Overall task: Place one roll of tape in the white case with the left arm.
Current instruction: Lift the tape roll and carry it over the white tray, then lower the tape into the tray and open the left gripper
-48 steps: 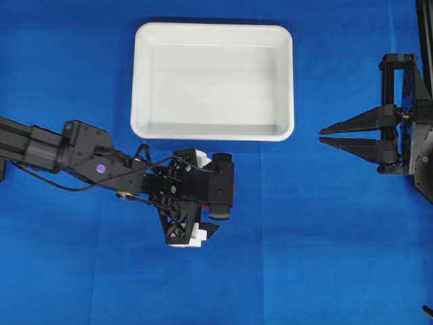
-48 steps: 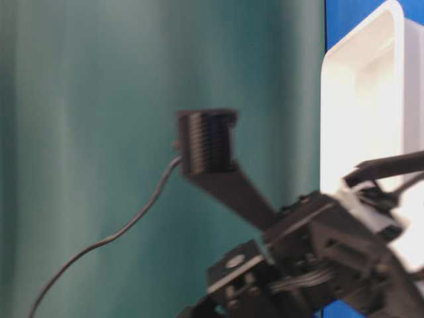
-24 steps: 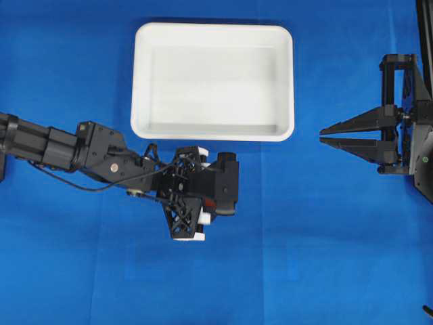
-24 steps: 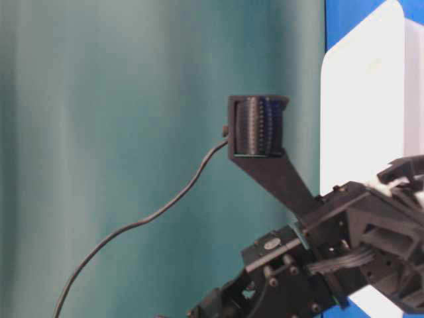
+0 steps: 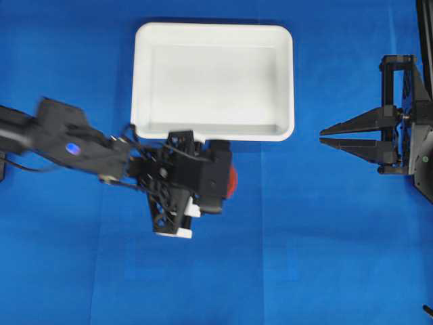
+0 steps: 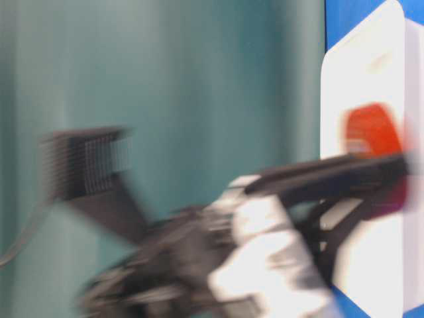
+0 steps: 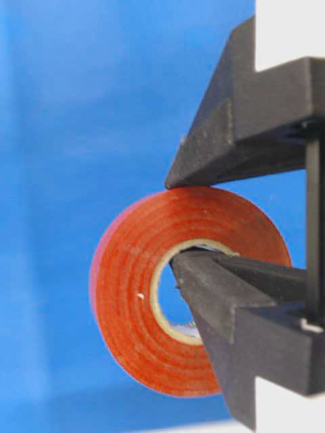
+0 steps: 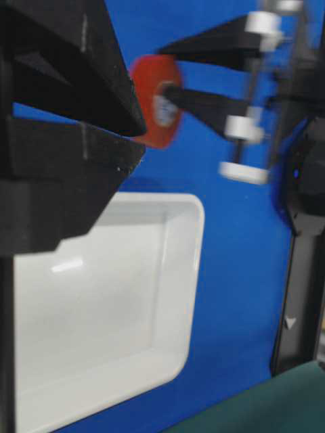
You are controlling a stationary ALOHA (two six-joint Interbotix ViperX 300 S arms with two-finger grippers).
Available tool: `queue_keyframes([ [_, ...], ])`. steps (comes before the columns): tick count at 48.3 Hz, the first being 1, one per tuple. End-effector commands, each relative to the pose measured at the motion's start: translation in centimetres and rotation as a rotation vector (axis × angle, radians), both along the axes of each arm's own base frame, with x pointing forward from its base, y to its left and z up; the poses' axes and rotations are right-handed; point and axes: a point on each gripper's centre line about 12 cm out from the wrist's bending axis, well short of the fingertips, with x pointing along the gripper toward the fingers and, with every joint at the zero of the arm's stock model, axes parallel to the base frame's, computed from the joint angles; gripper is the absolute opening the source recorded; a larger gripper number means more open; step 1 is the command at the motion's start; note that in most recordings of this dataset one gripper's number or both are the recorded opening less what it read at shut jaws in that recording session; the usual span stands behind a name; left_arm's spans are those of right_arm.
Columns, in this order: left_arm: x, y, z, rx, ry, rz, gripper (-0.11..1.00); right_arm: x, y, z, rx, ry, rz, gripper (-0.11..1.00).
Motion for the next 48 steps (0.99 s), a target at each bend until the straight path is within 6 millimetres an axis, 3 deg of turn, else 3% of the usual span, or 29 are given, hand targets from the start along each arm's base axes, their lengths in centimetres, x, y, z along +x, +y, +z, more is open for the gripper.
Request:
queue_keyframes([
  [1, -0.5, 1.9, 4.0, 0.012, -0.094, 0.021, 0.27, 0.2, -0.1, 0.5, 0.005, -0.013, -0.003, 0.29],
  [12, -1.5, 9.3, 3.1, 0.062, -0.069, 0.153, 0.27, 0.2, -0.1, 0.4, 0.005, -0.011, -0.005, 0.29],
  [23, -1.6, 14.1, -0.1, 0.081, -0.056, 0.248, 0.27, 0.2, 0.0, 0.3, 0.004, -0.006, -0.002, 0.29],
  [41, 0.5, 15.9, -6.8, 0.082, 0.03, 0.262, 0.27, 0.3, -0.1, 0.1, 0.005, 0.007, -0.002, 0.29],
  [48, 0.9, 16.5, -8.2, 0.079, 0.054, 0.27, 0.27, 0.3, -0.1, -0.1, 0.007, 0.015, -0.003, 0.29],
])
